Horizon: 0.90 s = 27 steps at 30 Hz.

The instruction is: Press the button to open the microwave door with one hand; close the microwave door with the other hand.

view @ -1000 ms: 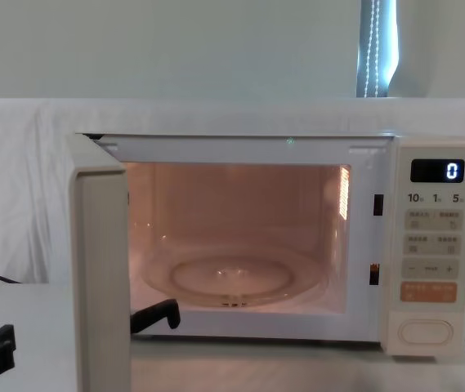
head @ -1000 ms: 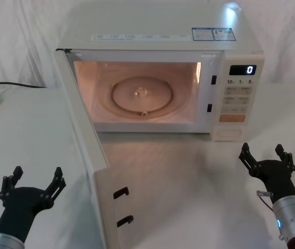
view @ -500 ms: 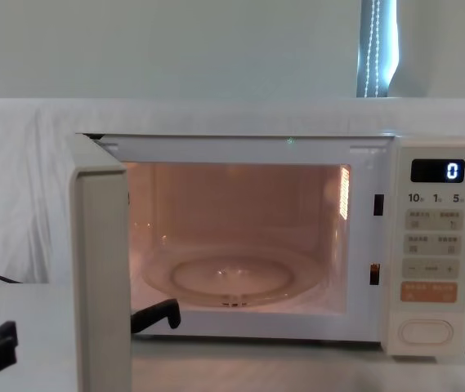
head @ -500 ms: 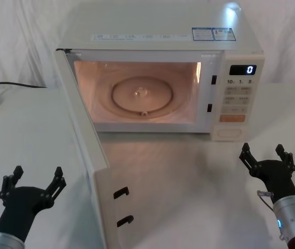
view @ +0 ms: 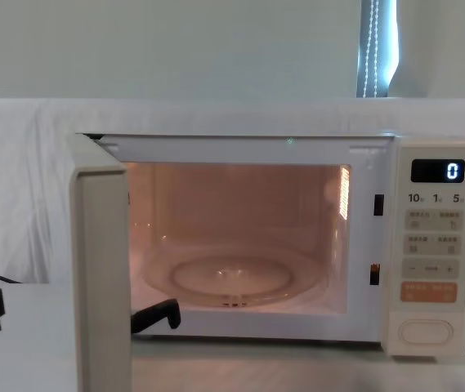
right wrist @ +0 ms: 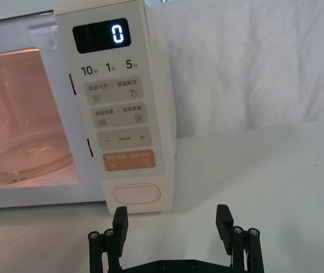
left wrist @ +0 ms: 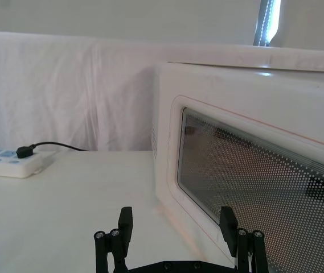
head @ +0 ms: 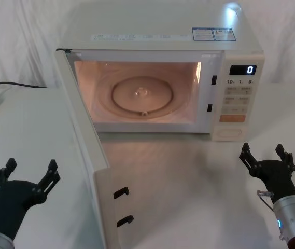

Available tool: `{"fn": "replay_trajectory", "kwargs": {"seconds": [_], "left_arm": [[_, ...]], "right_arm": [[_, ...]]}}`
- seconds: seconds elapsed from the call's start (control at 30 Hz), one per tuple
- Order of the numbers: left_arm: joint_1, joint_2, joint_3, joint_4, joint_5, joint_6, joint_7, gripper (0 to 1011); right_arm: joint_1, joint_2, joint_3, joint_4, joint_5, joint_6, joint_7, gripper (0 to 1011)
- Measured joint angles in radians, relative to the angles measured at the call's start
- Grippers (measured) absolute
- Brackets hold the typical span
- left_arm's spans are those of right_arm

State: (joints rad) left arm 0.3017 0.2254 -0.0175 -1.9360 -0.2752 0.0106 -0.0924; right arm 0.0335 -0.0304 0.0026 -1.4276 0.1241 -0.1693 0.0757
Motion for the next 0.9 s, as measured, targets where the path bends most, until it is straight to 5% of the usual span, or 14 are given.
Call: {"fn": "replay_trajectory", "kwargs": {"seconds": [0.4,0.9], "left_arm": [[0.085,0.012,-0.052,-0.108,-0.023,0.054,-0.042,735],[0.132,0.094,-0.095,-0.219,-0.161,0.153,-0.132,253]], "right_arm": [[0.0,0.0,0.0,0.0,0.0,0.0,0.0,1002],[0.0,0.0,0.0,0.0,0.0,0.0,0.0,1002]]}}
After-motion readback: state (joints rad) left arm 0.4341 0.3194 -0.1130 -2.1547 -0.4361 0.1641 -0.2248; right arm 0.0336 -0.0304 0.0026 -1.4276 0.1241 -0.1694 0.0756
